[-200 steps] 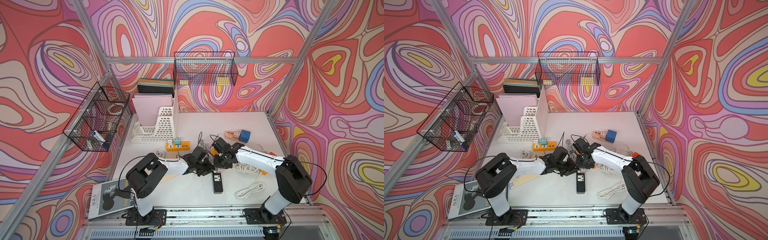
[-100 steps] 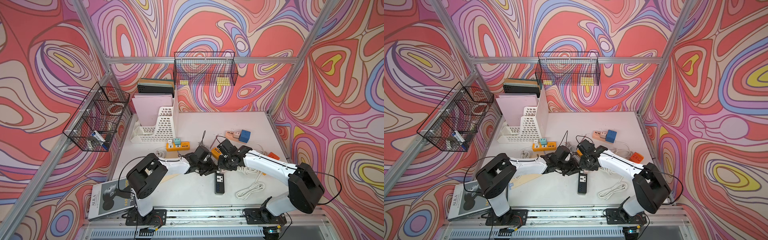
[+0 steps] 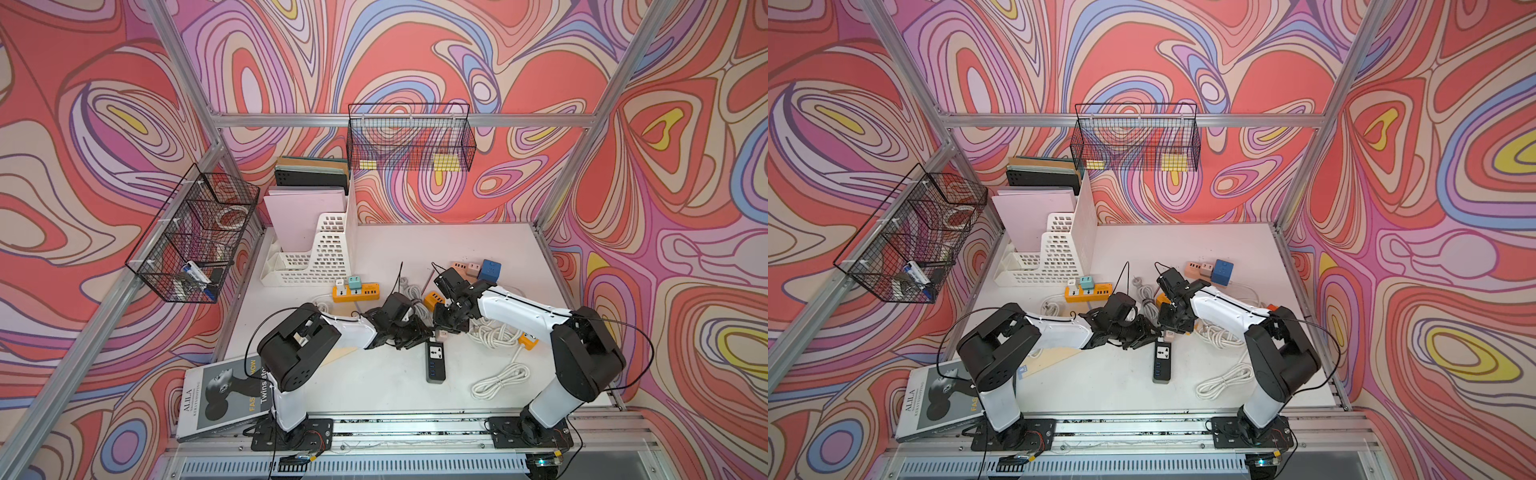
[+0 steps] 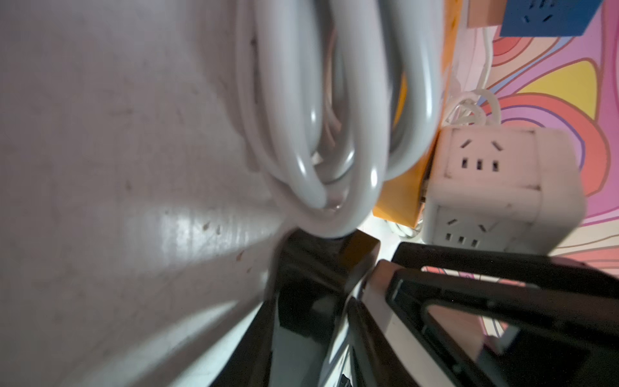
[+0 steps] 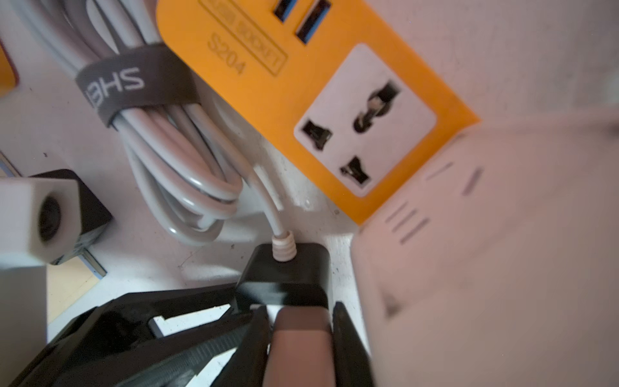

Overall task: Pull the plug off the socket
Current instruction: Remove the plug from the socket, then place the plug at the center of the board.

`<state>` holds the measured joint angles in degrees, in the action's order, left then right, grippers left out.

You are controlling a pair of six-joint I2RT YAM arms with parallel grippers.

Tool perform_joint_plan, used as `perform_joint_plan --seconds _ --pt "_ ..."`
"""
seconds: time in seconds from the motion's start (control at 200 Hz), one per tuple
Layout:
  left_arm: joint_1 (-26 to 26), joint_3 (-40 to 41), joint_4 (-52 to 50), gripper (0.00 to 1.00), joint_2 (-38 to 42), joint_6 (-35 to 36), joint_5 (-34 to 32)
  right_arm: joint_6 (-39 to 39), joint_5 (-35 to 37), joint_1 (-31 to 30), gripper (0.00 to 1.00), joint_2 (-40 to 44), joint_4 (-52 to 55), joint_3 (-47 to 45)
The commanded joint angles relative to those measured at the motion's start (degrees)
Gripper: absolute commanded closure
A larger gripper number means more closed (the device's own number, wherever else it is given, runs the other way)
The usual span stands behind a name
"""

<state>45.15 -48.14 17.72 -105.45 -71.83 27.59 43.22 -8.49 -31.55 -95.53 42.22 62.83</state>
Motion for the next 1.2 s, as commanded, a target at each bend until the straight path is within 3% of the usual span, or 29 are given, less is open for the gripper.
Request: perform_joint_plan --seconds 0.0,0.175,0.441,0.611,0.701,0.831,0.981,1.192 --pt "1.1 5.4 -3.5 0.63 -2.8 -0.8 3.3 -0.6 -4.2 2.0 0.82 -0.5 -8.1 4.3" --pt "1.2 2.8 -13.8 0.64 -4.2 0.7 1.8 -1.2 -7.7 1.8 0.84 -3.1 -6.5 8.9" --pt "0.9 2.2 -23.6 0.65 -5.5 0.2 -3.0 0.9 0.8 -4.1 0.84 4.2 2.4 7.8" --pt "0.7 0.3 -24.0 0.65 -5.5 1.8 -3.7 6.0 9.3 -12.3 0.83 10.2 -0.2 -1.8" --pt "0.6 1.0 -18.2 0.63 -3.6 2.9 -2.9 7.7 12.9 -12.4 0.83 15.0 -1.1 -5.8" --pt "0.1 0.8 -12.3 0.57 3.5 8.0 -2.6 3.8 19.0 -11.9 0.82 20.7 2.3 -3.8" --pt "0.0 -3.5 -24.7 0.52 14.2 19.2 -11.0 1.7 11.9 -6.9 0.82 25.6 -3.1 -7.7" --pt "-0.1 -5.6 -46.4 0.5 28.2 28.9 -35.7 7.9 -4.8 -2.7 0.81 35.3 -28.7 -22.2"
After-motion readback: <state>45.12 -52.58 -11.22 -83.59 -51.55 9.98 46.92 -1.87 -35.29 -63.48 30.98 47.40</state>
